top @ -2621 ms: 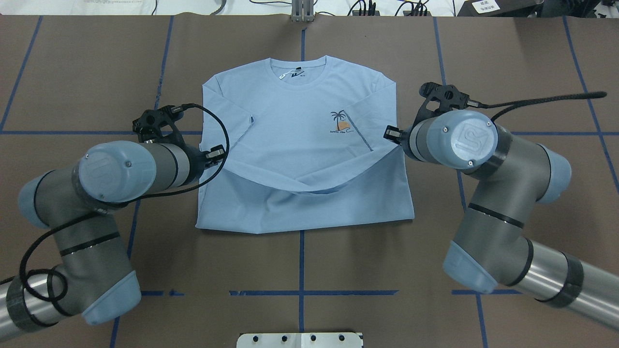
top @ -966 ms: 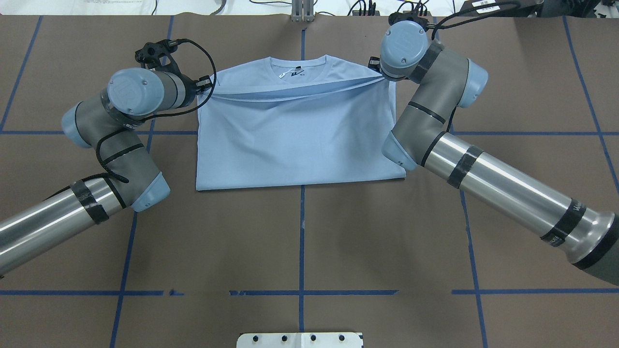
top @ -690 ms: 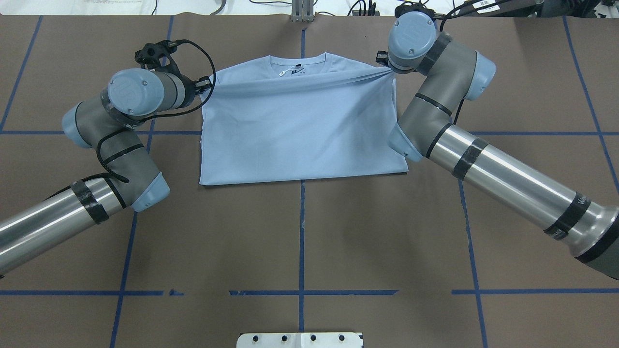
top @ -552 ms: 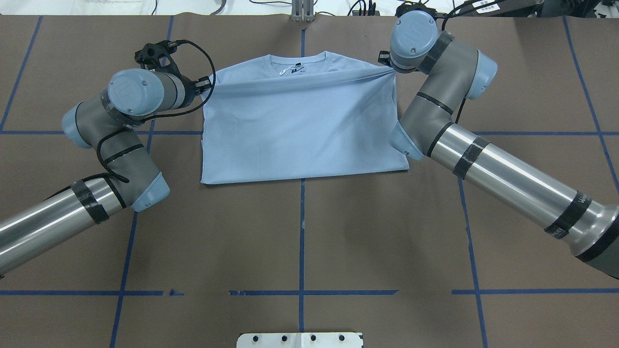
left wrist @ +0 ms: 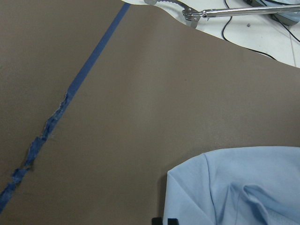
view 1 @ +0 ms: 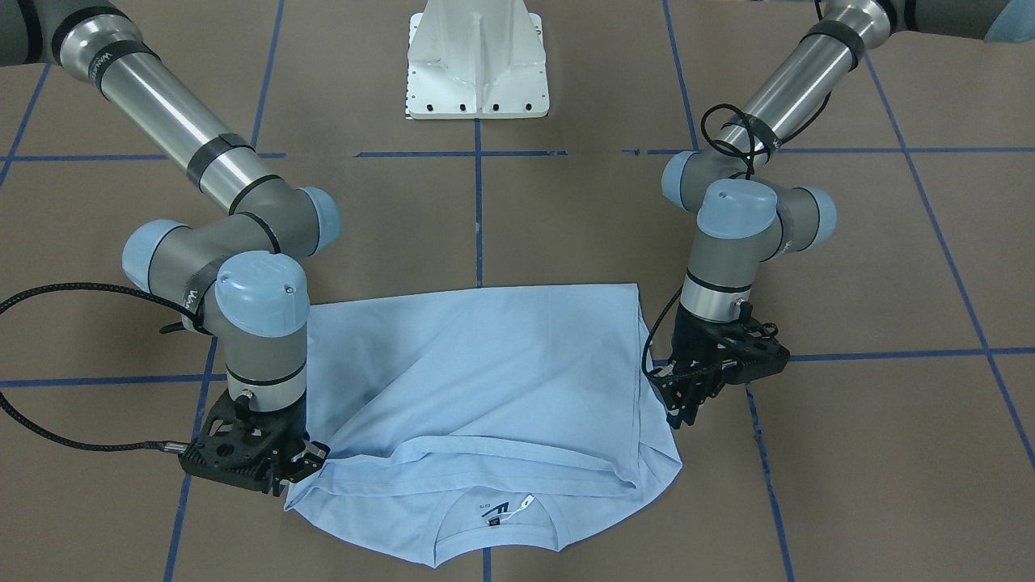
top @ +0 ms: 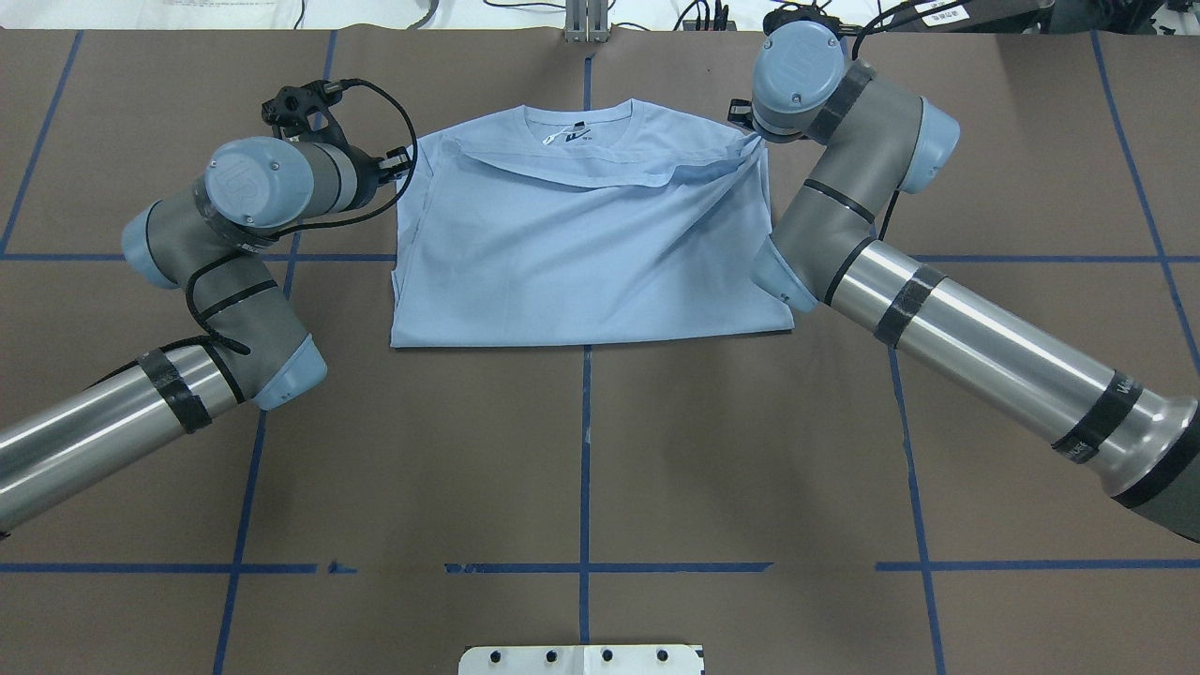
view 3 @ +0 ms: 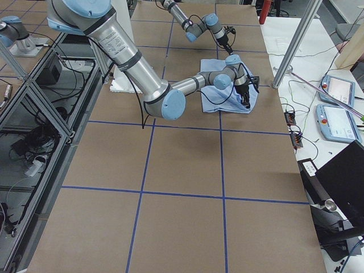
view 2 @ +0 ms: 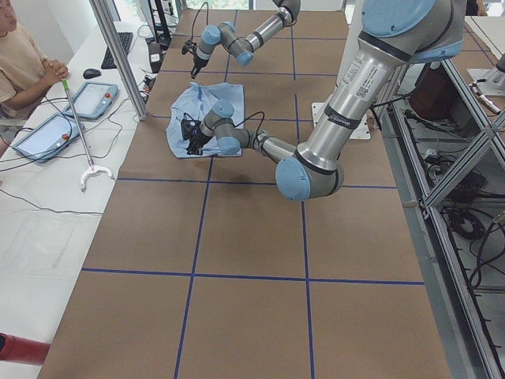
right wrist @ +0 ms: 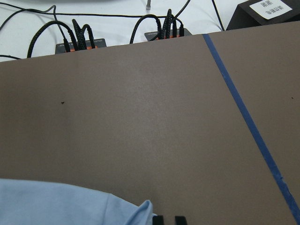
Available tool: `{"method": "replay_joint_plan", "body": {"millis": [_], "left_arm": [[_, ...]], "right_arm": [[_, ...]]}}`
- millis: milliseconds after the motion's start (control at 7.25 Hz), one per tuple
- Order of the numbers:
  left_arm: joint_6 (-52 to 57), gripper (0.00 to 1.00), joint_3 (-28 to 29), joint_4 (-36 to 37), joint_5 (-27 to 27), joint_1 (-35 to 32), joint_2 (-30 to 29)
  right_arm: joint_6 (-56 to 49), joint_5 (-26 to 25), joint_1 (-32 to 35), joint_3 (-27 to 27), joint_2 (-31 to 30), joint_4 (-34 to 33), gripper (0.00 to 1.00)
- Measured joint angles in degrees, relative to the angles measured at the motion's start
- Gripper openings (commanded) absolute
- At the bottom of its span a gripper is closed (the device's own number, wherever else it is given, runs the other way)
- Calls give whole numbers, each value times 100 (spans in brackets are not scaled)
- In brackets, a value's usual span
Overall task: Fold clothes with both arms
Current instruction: 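Release the hem at the collar and raise both grippers, then move the right gripper to the folded shirt's corner nearest it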
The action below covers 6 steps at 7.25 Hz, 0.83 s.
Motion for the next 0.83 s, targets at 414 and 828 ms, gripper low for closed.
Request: {"method": "replay_joint_plan", "body": {"millis": [414, 828], "left_arm": [[-151, 53, -54, -656, -623, -233, -17], [-440, 50, -217, -965, -949, -295, -10]], "right_arm": [[189, 235, -136, 898, -449, 41, 56], [1232, 344, -799, 2887, -1924, 38, 61]]}}
